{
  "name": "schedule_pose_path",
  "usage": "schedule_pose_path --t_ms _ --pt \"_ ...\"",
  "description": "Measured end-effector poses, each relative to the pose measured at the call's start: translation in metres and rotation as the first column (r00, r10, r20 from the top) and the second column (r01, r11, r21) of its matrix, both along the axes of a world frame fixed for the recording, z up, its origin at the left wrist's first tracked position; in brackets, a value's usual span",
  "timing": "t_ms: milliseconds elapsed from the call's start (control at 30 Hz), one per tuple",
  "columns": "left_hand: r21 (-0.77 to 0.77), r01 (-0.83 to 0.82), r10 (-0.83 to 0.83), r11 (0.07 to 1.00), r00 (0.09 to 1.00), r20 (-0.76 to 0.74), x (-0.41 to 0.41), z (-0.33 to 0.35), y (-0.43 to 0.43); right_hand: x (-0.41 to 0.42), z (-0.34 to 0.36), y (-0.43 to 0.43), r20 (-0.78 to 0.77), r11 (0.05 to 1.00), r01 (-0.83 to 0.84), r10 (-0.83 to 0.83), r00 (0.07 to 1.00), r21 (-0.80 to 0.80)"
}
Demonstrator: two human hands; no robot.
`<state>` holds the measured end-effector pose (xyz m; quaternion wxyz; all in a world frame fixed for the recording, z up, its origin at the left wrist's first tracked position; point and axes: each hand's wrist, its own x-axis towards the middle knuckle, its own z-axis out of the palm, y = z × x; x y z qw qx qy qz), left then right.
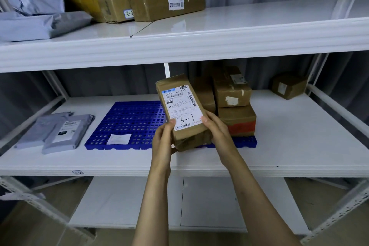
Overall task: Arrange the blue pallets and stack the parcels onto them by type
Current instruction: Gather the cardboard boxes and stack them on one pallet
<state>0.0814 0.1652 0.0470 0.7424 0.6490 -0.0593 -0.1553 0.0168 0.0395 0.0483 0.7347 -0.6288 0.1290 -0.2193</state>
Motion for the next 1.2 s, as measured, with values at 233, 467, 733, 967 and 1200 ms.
schedule_pose_path --t_ms 233,467,733,967,1200 --pt "0.012 -0.085 0.086 0.996 0.994 -0.067 0.012 -0.007 0.001 0.011 -0.012 -0.006 -0.081 0.995 -0.019 0.010 0.997 -0.101" --pt "-0.038 -0.093 0.091 0.995 0.994 -0.058 0.021 -0.012 0.010 0.024 -0.012 0.006 -0.080 0.990 -0.046 0.035 0.996 -0.137" --pt "-0.036 -0.035 0.035 0.999 0.999 0.016 0.032 -0.011 0.009 0.041 -0.014 0.009 -0.025 0.995 0.021 -0.024 0.999 -0.098" --pt "-0.055 -0.082 0.085 0.995 0.995 0.050 0.056 0.002 -0.006 0.055 -0.010 0.001 0.002 0.995 0.029 -0.029 1.000 -0.093" --pt "-0.036 -0.095 0.098 0.995 0.993 0.067 0.100 0.002 -0.030 0.078 -0.012 -0.017 -0.027 0.981 0.102 -0.108 0.994 -0.166"
